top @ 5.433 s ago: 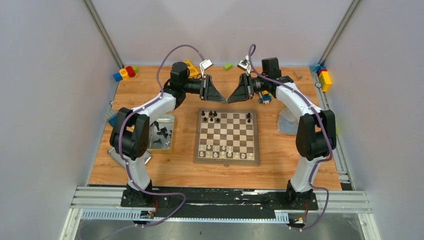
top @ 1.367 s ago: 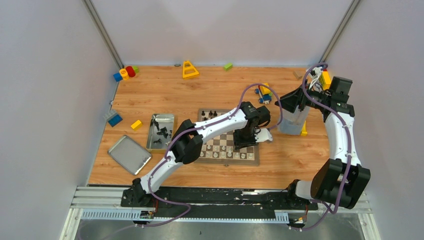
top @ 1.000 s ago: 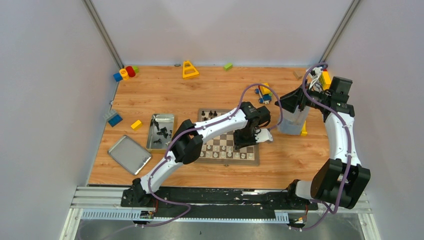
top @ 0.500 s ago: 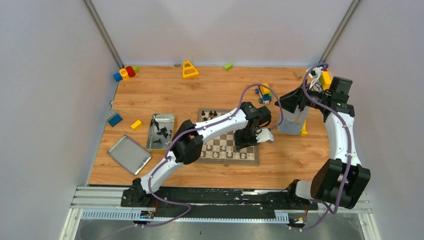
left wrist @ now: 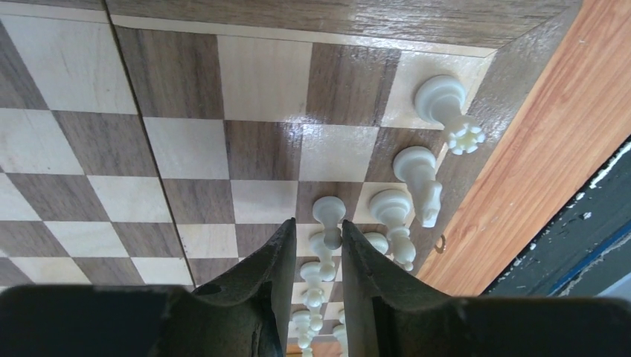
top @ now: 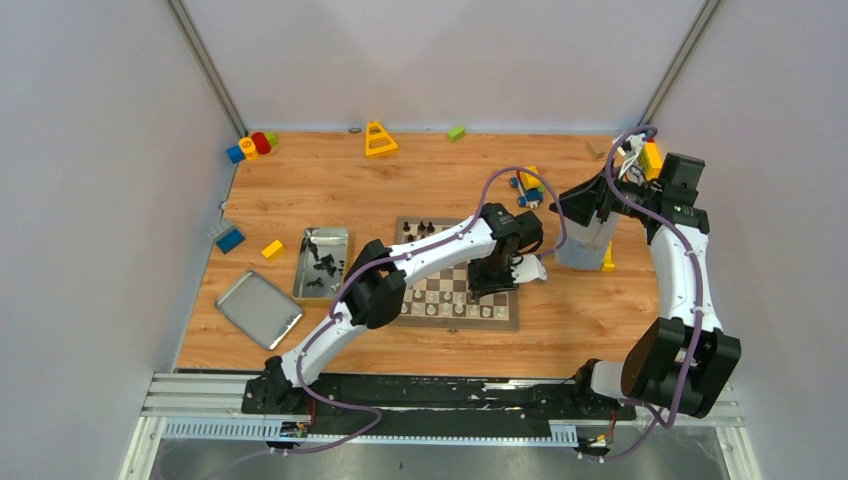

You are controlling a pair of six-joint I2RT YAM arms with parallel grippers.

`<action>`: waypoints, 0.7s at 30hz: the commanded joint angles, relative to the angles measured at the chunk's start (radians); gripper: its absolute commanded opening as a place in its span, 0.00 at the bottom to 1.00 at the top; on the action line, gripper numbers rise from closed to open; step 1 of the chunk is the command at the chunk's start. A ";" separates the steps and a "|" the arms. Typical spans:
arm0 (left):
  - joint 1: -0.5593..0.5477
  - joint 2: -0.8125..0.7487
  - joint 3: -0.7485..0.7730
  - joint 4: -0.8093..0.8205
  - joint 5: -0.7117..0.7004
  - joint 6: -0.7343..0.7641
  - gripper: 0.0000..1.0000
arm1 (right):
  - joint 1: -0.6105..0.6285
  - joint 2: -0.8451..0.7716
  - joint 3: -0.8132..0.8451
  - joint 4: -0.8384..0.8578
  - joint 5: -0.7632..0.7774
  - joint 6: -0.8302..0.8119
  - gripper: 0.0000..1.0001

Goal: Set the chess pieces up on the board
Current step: Place the chess piece on the chessboard.

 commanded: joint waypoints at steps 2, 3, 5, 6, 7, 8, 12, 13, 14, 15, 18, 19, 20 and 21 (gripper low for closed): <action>-0.010 -0.098 0.033 0.030 -0.078 -0.018 0.37 | 0.006 -0.019 0.030 0.006 -0.069 0.008 0.66; -0.008 -0.125 0.027 0.035 -0.096 -0.014 0.38 | 0.005 -0.017 0.040 0.006 -0.066 0.013 0.66; -0.008 -0.172 -0.006 0.049 -0.121 -0.008 0.38 | 0.005 -0.015 0.060 0.004 -0.054 0.023 0.66; -0.006 -0.190 -0.043 0.067 -0.125 -0.006 0.39 | 0.006 -0.015 0.071 0.005 -0.043 0.028 0.66; -0.002 -0.232 -0.064 0.090 -0.144 -0.003 0.39 | 0.005 -0.016 0.083 0.003 -0.029 0.032 0.66; 0.008 -0.257 -0.116 0.103 -0.157 -0.002 0.41 | 0.006 -0.017 0.095 0.002 -0.016 0.033 0.66; 0.066 -0.449 -0.312 0.203 -0.215 -0.008 0.47 | 0.006 -0.028 0.127 0.000 0.020 0.031 0.66; 0.081 -0.482 -0.350 0.239 -0.230 -0.013 0.48 | 0.005 -0.029 0.128 0.001 0.023 0.030 0.66; 0.115 -0.547 -0.422 0.257 -0.237 -0.016 0.49 | 0.005 -0.030 0.128 0.002 0.025 0.029 0.66; 0.134 -0.579 -0.456 0.291 -0.249 -0.023 0.49 | 0.005 -0.029 0.125 0.001 0.027 0.027 0.66; 0.250 -0.723 -0.609 0.338 -0.257 -0.036 0.50 | 0.006 -0.022 0.108 0.003 0.028 0.024 0.66; 0.275 -0.756 -0.633 0.346 -0.264 -0.043 0.51 | 0.006 -0.020 0.100 0.003 0.030 0.023 0.65; 0.336 -0.785 -0.678 0.344 -0.267 -0.047 0.55 | 0.005 -0.018 0.093 0.003 0.032 0.019 0.65; 0.370 -0.798 -0.698 0.334 -0.269 -0.057 0.58 | 0.006 -0.019 0.083 0.005 0.033 0.016 0.65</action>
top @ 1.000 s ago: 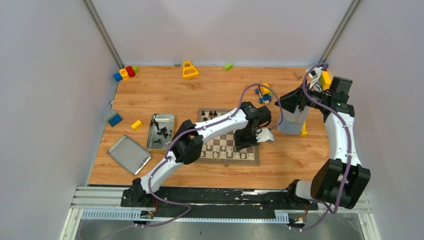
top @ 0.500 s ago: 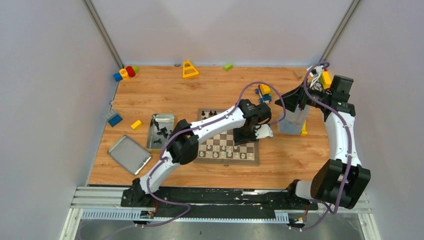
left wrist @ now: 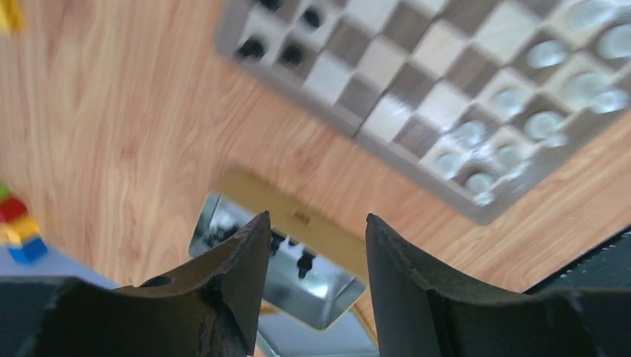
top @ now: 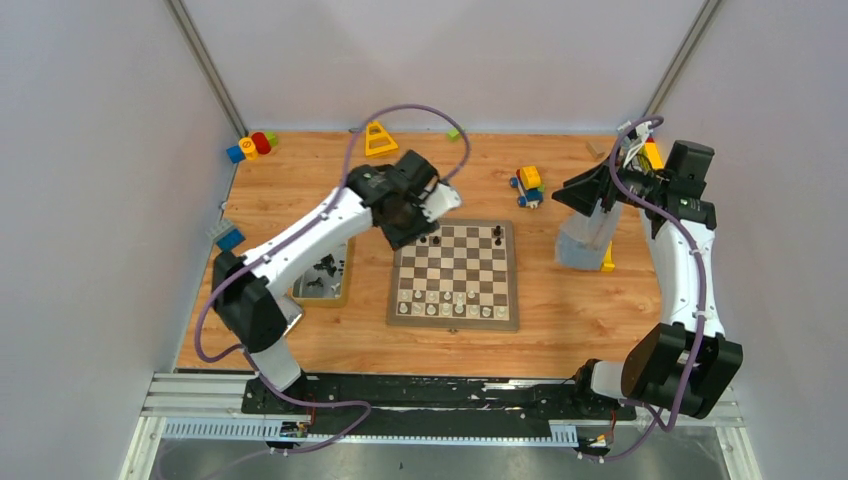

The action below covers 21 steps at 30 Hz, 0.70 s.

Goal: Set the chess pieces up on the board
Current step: Place the chess piece on the chessboard, then adjust the storage box at the center of the board.

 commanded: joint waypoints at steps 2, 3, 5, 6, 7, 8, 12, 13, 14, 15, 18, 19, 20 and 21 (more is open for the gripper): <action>0.232 -0.129 -0.139 0.027 -0.022 -0.056 0.67 | 0.005 -0.020 -0.031 0.023 0.003 -0.018 0.65; 0.302 -0.145 -0.171 0.019 -0.012 -0.059 0.70 | 0.005 -0.022 -0.044 0.030 0.003 -0.018 0.65; 0.398 -0.174 -0.230 0.019 0.011 -0.048 0.72 | 0.004 -0.024 -0.070 0.045 0.001 -0.018 0.65; 0.424 -0.185 -0.269 0.028 0.025 -0.039 0.72 | 0.005 -0.022 -0.081 0.050 0.002 -0.019 0.65; 0.469 -0.209 -0.288 0.035 0.028 -0.013 0.73 | 0.004 -0.020 -0.089 0.053 0.001 -0.021 0.65; 0.499 -0.220 -0.327 0.059 0.026 0.003 0.73 | 0.005 -0.017 -0.096 0.056 0.002 -0.022 0.65; 0.521 -0.272 -0.424 0.185 -0.018 0.142 0.75 | 0.004 0.003 -0.109 0.067 -0.018 -0.023 0.65; 0.522 -0.274 -0.437 0.238 -0.036 0.191 0.76 | 0.005 0.009 -0.110 0.067 -0.022 -0.023 0.65; 0.524 -0.264 -0.454 0.265 -0.047 0.211 0.78 | 0.005 0.012 -0.112 0.067 -0.025 -0.023 0.65; 0.526 -0.253 -0.455 0.302 -0.064 0.249 0.78 | 0.005 0.014 -0.114 0.067 -0.027 -0.024 0.65; 0.539 -0.167 -0.419 0.335 -0.062 0.305 0.78 | 0.005 0.009 -0.123 0.067 -0.028 -0.031 0.65; 0.542 -0.150 -0.409 0.348 -0.061 0.329 0.78 | 0.004 0.008 -0.126 0.067 -0.026 -0.033 0.65; 0.547 -0.114 -0.388 0.354 -0.062 0.341 0.78 | 0.004 0.006 -0.127 0.067 -0.025 -0.035 0.65; 0.549 -0.095 -0.378 0.362 -0.060 0.361 0.78 | 0.004 0.005 -0.128 0.067 -0.025 -0.036 0.65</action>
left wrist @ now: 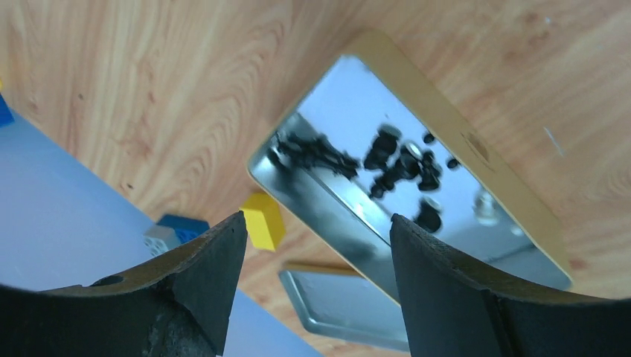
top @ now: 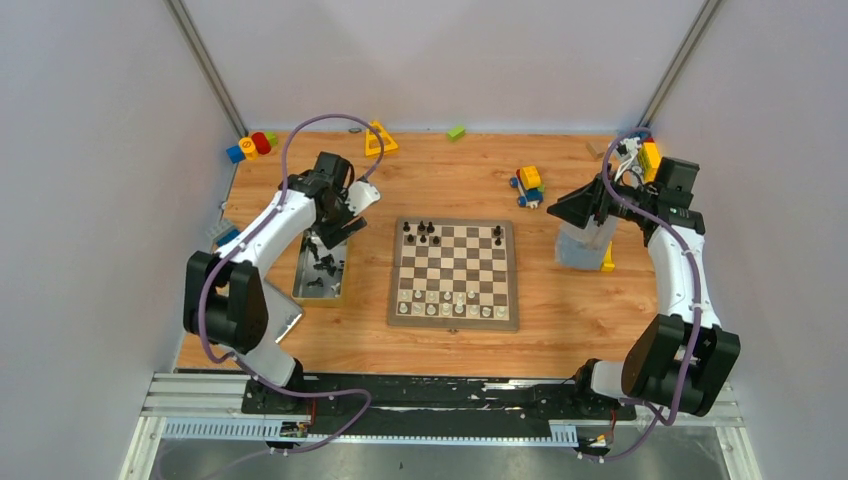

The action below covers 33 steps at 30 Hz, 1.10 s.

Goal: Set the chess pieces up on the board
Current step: Adjust the storage box at the center of the board.

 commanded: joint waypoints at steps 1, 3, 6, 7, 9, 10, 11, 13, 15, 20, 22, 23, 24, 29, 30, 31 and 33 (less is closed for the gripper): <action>0.018 0.115 0.083 0.110 -0.006 0.137 0.78 | 0.005 -0.007 -0.006 0.042 -0.030 -0.031 0.65; 0.020 0.166 0.118 0.097 0.016 0.158 0.77 | 0.004 -0.009 -0.009 0.042 -0.030 -0.033 0.65; 0.022 0.240 0.173 0.059 0.032 0.164 0.74 | 0.004 -0.009 -0.012 0.043 -0.025 -0.034 0.65; 0.023 0.275 0.184 0.047 0.030 0.161 0.73 | 0.004 -0.009 -0.013 0.042 -0.026 -0.034 0.66; 0.031 0.322 0.217 0.037 0.028 0.145 0.69 | 0.004 -0.008 -0.015 0.042 -0.028 -0.034 0.66; 0.038 0.334 0.232 0.034 0.031 0.137 0.65 | 0.005 -0.008 -0.015 0.042 -0.027 -0.034 0.66; 0.043 0.352 0.239 0.023 0.040 0.122 0.62 | 0.004 -0.008 -0.016 0.043 -0.027 -0.034 0.66; 0.057 0.370 0.252 0.013 0.054 0.096 0.52 | 0.004 -0.006 -0.017 0.042 -0.026 -0.036 0.66; 0.071 0.379 0.251 0.010 0.065 0.071 0.43 | 0.005 -0.003 -0.017 0.043 -0.027 -0.036 0.66; 0.116 0.392 0.252 -0.008 0.100 -0.029 0.25 | 0.005 0.005 -0.019 0.043 -0.026 -0.036 0.66; 0.135 0.389 0.255 -0.020 0.102 -0.083 0.20 | 0.005 0.003 -0.020 0.043 -0.023 -0.036 0.66; 0.140 0.387 0.255 -0.029 0.098 -0.119 0.19 | 0.004 0.003 -0.021 0.043 -0.024 -0.037 0.66; 0.154 0.381 0.254 -0.034 0.097 -0.138 0.16 | 0.004 0.004 -0.022 0.043 -0.024 -0.037 0.66; 0.224 0.359 0.242 -0.105 0.133 -0.271 0.09 | 0.005 0.005 -0.022 0.042 -0.023 -0.039 0.66; 0.234 0.347 0.236 -0.115 0.136 -0.291 0.09 | 0.005 0.005 -0.023 0.043 -0.024 -0.039 0.66; 0.252 0.338 0.214 -0.127 0.137 -0.299 0.12 | 0.004 0.004 -0.023 0.043 -0.023 -0.040 0.66; 0.277 0.296 0.169 -0.129 0.138 -0.317 0.19 | 0.004 0.002 -0.024 0.043 -0.023 -0.042 0.66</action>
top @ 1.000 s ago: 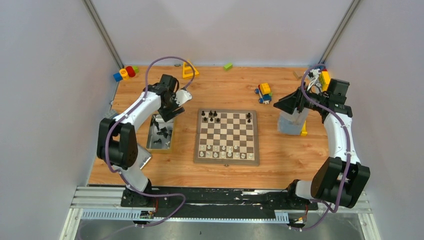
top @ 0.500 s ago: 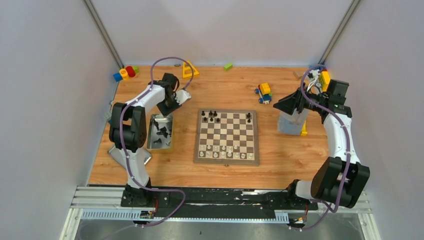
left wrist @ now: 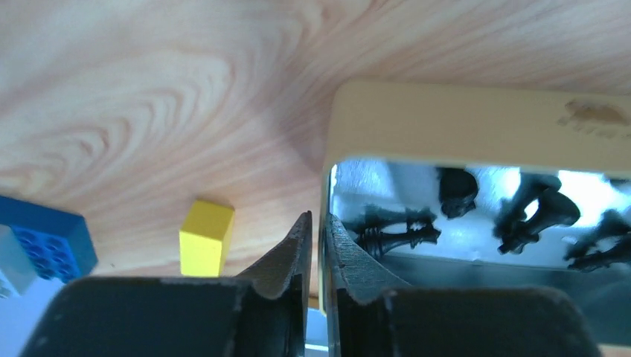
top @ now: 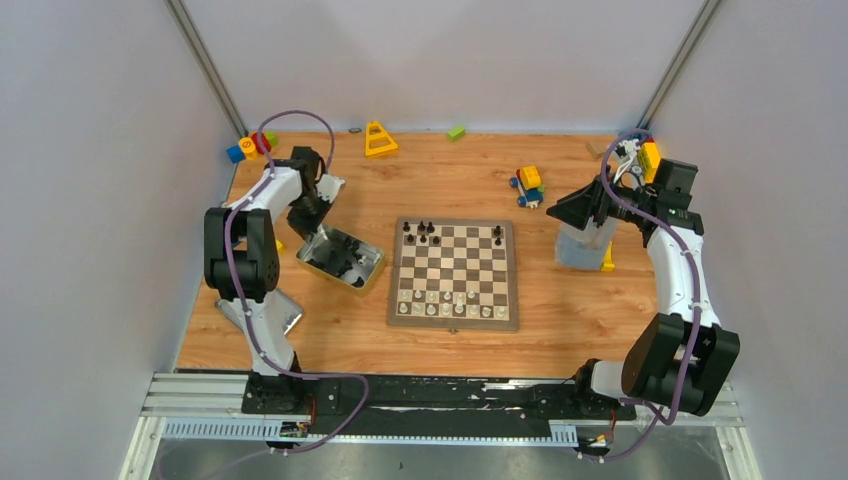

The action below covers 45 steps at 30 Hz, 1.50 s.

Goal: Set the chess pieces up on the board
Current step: Adjust the storage box at the center of the board, then pick up the chess piece from the storage box.

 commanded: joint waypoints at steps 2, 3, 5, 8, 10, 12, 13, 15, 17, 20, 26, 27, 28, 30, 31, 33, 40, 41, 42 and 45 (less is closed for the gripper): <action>0.078 -0.129 -0.089 -0.067 0.026 -0.118 0.30 | 0.004 0.000 -0.010 0.035 -0.023 -0.033 0.66; 0.088 -0.159 -0.101 -0.068 0.026 -0.120 0.34 | 0.005 0.001 -0.008 0.035 -0.023 -0.033 0.66; 0.098 -0.202 -0.126 -0.062 0.049 -0.107 0.44 | 0.005 0.004 -0.008 0.034 -0.027 -0.033 0.66; 0.098 -0.268 -0.136 -0.034 0.083 -0.064 0.53 | 0.004 0.008 -0.009 0.034 -0.035 -0.033 0.66; 0.097 -0.296 -0.121 -0.015 0.120 -0.021 0.57 | 0.004 0.009 -0.010 0.034 -0.037 -0.032 0.66; 0.083 -0.314 -0.103 0.001 0.168 0.033 0.62 | 0.004 0.008 -0.011 0.035 -0.037 -0.033 0.66; 0.081 -0.316 -0.098 0.009 0.184 0.077 0.64 | 0.004 0.006 -0.011 0.034 -0.036 -0.033 0.66; 0.025 -0.312 -0.085 0.016 0.185 0.154 0.69 | 0.004 0.010 -0.011 0.035 -0.035 -0.033 0.66; -0.021 -0.296 -0.080 0.025 0.173 0.240 0.71 | 0.005 0.012 -0.011 0.034 -0.035 -0.033 0.66; -0.079 -0.257 -0.075 0.048 0.148 0.368 0.72 | 0.004 0.016 -0.013 0.034 -0.038 -0.033 0.66; -0.133 -0.176 -0.046 0.088 0.116 0.518 0.73 | 0.004 0.016 -0.015 0.033 -0.034 -0.038 0.67; -0.140 -0.167 -0.039 0.089 0.111 0.530 0.73 | 0.004 0.017 -0.016 0.032 -0.034 -0.038 0.67; -0.144 -0.148 -0.036 0.086 0.107 0.548 0.73 | 0.004 0.018 -0.016 0.032 -0.033 -0.038 0.67; -0.157 -0.121 -0.027 0.072 0.096 0.575 0.73 | 0.004 0.021 -0.016 0.033 -0.032 -0.038 0.67; -0.164 -0.106 -0.027 0.071 0.087 0.582 0.73 | 0.005 0.021 -0.016 0.033 -0.031 -0.038 0.67; -0.172 -0.085 -0.027 0.071 0.084 0.597 0.73 | 0.004 0.023 -0.016 0.033 -0.032 -0.038 0.67; -0.180 -0.017 -0.004 0.092 0.097 0.557 0.58 | 0.004 0.017 -0.017 0.033 -0.025 -0.041 0.67; -0.180 -0.013 -0.002 0.089 0.098 0.541 0.54 | 0.004 0.017 -0.019 0.033 -0.023 -0.041 0.67; -0.178 -0.013 -0.003 0.081 0.100 0.534 0.48 | 0.004 0.016 -0.019 0.033 -0.023 -0.041 0.67; -0.177 -0.038 -0.043 0.078 0.086 0.497 0.38 | 0.004 0.017 -0.019 0.034 -0.023 -0.042 0.67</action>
